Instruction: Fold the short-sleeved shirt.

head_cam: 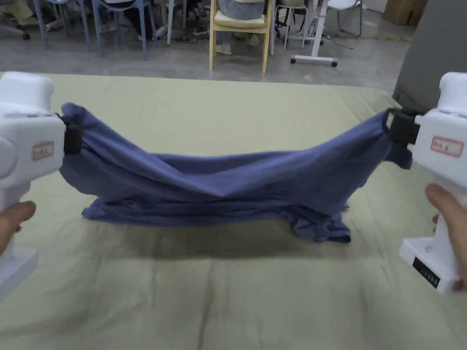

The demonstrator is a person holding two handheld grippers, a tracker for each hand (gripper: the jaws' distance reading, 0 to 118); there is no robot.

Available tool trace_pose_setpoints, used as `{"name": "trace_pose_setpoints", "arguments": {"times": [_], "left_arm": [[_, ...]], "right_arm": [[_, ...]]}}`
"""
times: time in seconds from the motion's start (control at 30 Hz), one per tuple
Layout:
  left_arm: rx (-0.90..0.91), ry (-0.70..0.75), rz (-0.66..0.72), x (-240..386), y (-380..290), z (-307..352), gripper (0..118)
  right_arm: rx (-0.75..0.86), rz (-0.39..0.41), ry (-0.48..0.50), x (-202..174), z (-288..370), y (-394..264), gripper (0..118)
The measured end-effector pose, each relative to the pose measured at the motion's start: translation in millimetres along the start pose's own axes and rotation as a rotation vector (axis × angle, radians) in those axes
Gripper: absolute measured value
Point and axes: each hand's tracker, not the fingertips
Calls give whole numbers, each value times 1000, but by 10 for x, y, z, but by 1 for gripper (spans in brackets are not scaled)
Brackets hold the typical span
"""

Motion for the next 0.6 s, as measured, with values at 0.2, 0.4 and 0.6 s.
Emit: {"name": "trace_pose_setpoints", "arguments": {"times": [0.2, 0.4, 0.6], "left_arm": [[-87, -40, 85, 221, -915, 574, 0], [-139, -25, 98, 259, -1462, 1246, 0], [-182, -29, 118, 158, -1840, 1821, 0]], "right_arm": [[-111, -22, 6, -23, 744, -940, 3], [-152, -65, 3, 80, 1535, -1399, 3], [-176, -95, 4, 212, 2266, -1666, 3]]}}
